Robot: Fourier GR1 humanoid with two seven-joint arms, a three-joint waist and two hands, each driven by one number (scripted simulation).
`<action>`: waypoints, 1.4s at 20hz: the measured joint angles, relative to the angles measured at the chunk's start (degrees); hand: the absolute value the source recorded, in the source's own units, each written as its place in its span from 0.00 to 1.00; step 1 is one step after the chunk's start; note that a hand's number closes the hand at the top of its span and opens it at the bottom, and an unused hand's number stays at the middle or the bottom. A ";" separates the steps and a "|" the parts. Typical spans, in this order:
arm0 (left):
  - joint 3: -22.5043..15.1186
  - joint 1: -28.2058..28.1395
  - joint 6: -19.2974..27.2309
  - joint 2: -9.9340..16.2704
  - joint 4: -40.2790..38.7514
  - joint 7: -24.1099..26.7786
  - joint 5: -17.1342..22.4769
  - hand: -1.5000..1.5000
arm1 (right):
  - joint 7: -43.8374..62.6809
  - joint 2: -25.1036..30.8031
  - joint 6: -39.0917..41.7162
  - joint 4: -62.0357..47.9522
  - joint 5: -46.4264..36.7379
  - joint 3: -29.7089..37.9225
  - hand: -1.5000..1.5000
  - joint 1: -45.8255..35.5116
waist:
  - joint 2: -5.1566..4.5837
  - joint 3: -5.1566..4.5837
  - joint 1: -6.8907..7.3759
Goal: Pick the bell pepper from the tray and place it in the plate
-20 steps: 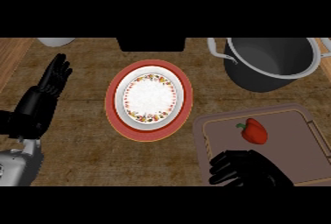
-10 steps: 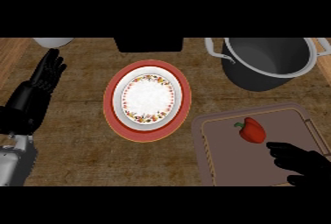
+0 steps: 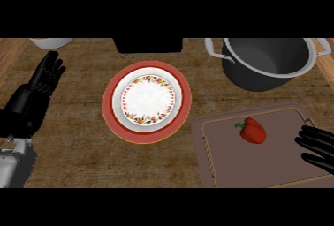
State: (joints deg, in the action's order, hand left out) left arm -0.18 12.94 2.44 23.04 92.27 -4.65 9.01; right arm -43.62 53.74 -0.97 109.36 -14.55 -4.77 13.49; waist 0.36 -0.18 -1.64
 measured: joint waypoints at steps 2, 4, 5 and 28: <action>0.10 0.71 0.00 0.01 -0.15 -0.37 -0.17 0.50 | 4.56 2.06 0.54 2.34 -3.51 0.15 0.00 1.38 | -0.04 0.01 0.05; 0.14 0.83 -0.34 -0.17 -0.02 -0.52 -0.02 0.50 | 8.26 3.39 1.34 3.76 -6.66 0.28 0.00 2.41 | -0.09 0.04 0.35; 0.28 1.56 -0.20 -0.22 -0.02 -1.34 -0.03 0.50 | 10.53 3.45 1.63 5.48 -8.23 -0.03 0.00 3.28 | -0.11 0.06 0.37; 3.00 2.35 -3.89 -3.84 0.01 -1.81 -3.51 0.50 | 26.69 -16.21 8.84 -8.91 -35.94 -7.51 0.00 -12.93 | -0.37 0.19 1.76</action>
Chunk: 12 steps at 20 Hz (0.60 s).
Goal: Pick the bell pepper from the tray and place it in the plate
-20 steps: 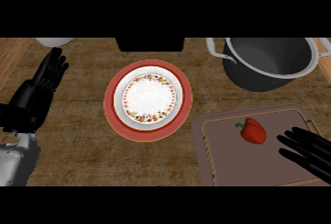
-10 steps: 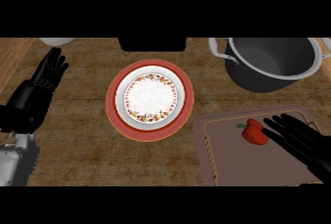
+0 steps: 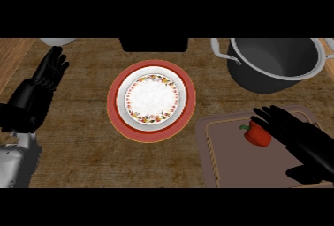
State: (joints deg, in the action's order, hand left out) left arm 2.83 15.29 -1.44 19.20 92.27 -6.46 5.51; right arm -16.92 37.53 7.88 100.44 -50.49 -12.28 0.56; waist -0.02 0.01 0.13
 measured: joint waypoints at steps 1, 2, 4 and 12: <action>0.23 0.64 -0.04 -0.30 -0.63 -0.15 -0.24 0.50 | 0.05 -0.58 0.79 0.06 -0.71 0.09 0.00 -0.33 | 0.00 0.00 -0.06; 0.44 0.12 -0.33 -0.36 -0.22 -0.01 -0.27 0.50 | -1.47 -0.59 0.46 -1.62 -0.87 0.83 0.00 -0.48 | 0.01 -0.01 -0.04; 0.57 0.28 -0.56 -0.71 -0.15 -0.26 -0.58 0.50 | -3.32 -1.82 0.12 -5.62 -2.22 0.67 0.00 -2.11 | -0.01 0.00 0.01; 1.48 1.34 -1.04 -2.13 -0.15 -1.34 -1.75 0.50 | -3.01 -7.34 -0.91 -13.68 -9.38 0.43 0.00 -6.31 | -0.02 0.01 -0.03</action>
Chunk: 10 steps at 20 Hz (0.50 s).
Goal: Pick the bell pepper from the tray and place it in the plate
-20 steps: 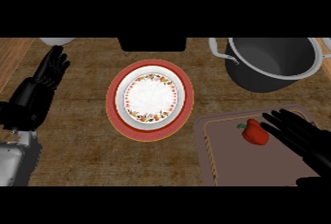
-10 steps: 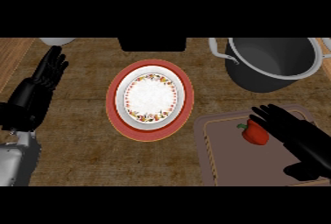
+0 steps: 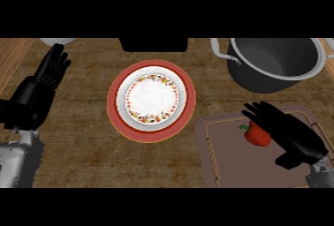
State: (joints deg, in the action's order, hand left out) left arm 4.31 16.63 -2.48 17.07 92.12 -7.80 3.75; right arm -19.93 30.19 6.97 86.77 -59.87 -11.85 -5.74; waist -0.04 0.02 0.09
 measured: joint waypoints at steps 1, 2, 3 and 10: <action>0.15 0.06 -0.19 -0.14 0.01 -0.24 -0.05 0.50 | 0.15 -0.59 -0.26 -0.41 -1.12 -0.02 1.00 -0.27 | 0.01 -0.01 -0.02; -0.05 0.04 -0.14 -0.35 0.68 -0.81 -0.23 0.50 | -0.70 -1.31 -0.76 -1.11 -0.95 0.13 1.00 -0.65 | 0.04 -0.05 -0.01; 0.06 0.03 -0.26 -0.27 1.45 -1.38 -0.01 0.50 | -2.19 -1.77 -2.08 -1.61 -0.50 0.41 1.00 -0.76 | 0.08 -0.11 0.02; 0.63 -0.30 -0.95 -0.52 0.06 0.23 -0.42 0.50 | -7.01 -5.86 -12.11 -4.29 -0.02 3.20 1.00 -3.82 | 0.05 -0.13 -0.02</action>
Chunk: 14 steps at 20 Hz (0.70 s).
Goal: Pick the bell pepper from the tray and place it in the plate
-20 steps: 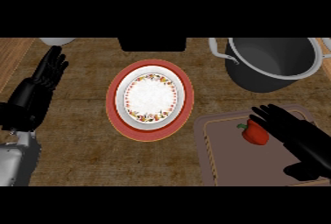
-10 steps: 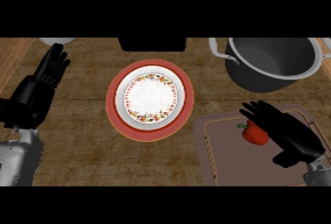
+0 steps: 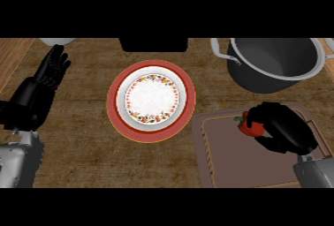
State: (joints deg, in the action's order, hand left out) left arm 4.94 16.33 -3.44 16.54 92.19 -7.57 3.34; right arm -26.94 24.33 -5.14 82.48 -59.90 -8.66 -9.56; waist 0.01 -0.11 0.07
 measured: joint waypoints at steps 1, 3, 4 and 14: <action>-0.46 0.11 0.20 -0.47 -0.41 0.47 -0.48 0.50 | -0.34 0.09 0.01 -3.50 0.31 1.34 1.00 -2.72 | -0.11 0.03 0.29; -1.16 0.57 -0.02 -1.04 -0.73 0.98 -0.65 0.50 | 0.68 1.24 2.26 -10.39 0.49 3.90 1.00 -8.53 | -0.53 0.09 1.45; -1.82 1.14 0.00 -1.40 -0.48 0.81 -0.90 0.50 | 1.23 2.08 3.27 -13.91 0.36 5.05 1.00 -10.79 | -0.83 0.13 2.20; -2.81 3.29 -0.90 -2.00 -1.34 0.90 -0.88 0.50 | -5.03 7.52 6.86 -43.52 1.25 12.39 1.00 -33.33 | -1.65 0.28 4.78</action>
State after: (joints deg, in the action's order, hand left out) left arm 2.13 19.62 -4.33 14.54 90.85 -6.67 2.46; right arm -31.97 31.86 1.72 38.96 -58.65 3.73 -42.89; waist -1.64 0.17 4.85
